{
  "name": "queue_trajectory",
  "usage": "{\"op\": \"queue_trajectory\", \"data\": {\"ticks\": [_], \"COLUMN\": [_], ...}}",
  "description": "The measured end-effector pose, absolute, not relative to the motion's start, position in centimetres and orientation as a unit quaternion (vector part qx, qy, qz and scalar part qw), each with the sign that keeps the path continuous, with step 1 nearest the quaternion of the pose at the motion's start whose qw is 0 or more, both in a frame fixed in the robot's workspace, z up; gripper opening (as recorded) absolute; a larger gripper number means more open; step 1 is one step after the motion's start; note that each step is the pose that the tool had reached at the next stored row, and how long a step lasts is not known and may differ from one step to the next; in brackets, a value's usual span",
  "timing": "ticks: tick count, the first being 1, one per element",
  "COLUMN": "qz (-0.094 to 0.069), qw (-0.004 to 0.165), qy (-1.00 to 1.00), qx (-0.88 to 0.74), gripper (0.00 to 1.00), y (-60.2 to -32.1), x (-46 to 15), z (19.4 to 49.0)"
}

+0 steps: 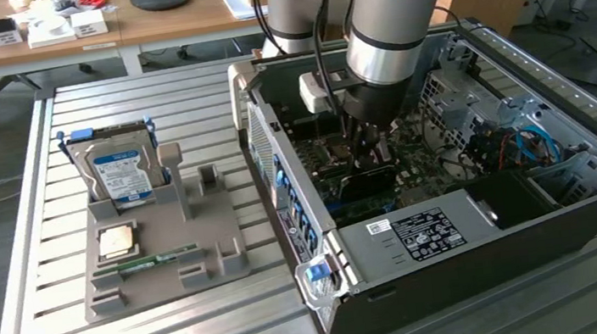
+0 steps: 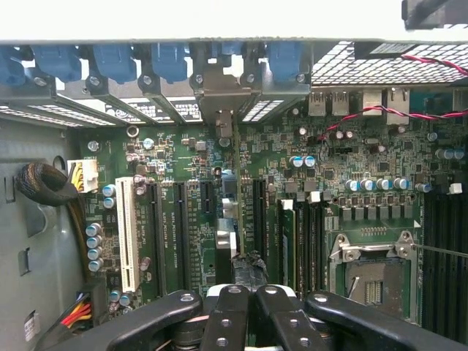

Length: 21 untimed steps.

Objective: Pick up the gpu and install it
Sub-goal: 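Press down on the gpu until it lock into place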

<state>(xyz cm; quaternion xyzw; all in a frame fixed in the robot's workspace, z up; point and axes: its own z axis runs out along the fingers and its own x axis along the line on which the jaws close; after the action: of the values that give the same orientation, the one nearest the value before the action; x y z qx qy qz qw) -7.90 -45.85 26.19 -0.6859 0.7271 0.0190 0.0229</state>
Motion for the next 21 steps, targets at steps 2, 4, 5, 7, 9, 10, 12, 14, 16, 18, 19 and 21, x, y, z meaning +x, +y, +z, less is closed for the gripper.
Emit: {"op": "queue_trajectory", "data": {"ticks": [2,4,5,7,9,10,12,14,16,18,19,21], "qz": [0.019,0.019,0.019,0.019,0.019,0.019,0.019,0.019,0.019,0.019,0.019,0.019], "qw": [0.023,0.023,0.023,0.023,0.023,0.023,0.023,0.023,0.023,0.023,0.023,0.023], "qy": [0.727,0.727,0.727,0.727,0.727,0.727,0.727,0.727,0.727,0.727,0.727,0.727], "qx": [-0.686,-0.686,-0.686,-0.686,-0.686,-0.686,-0.686,-0.686,-0.686,-0.686,-0.686,-0.686], "gripper": [0.11,0.11,0.11,0.11,0.11,0.11,0.11,0.11,0.11,0.11,0.11,0.11], "y": [-45.85,-45.85,-45.86,-45.86,-45.86,-45.87,-45.87,-45.87,-45.86,-45.86,-45.87,-45.87], "x": [-7.90,-7.94,-7.97,-8.01,-8.01,-8.02,-8.04,-8.04,-8.04,-8.05,-8.06,-8.07], "z": [26.19,26.18,26.18,26.18,26.18,26.18,26.13,26.12,26.11,26.10,26.08,26.08]}}
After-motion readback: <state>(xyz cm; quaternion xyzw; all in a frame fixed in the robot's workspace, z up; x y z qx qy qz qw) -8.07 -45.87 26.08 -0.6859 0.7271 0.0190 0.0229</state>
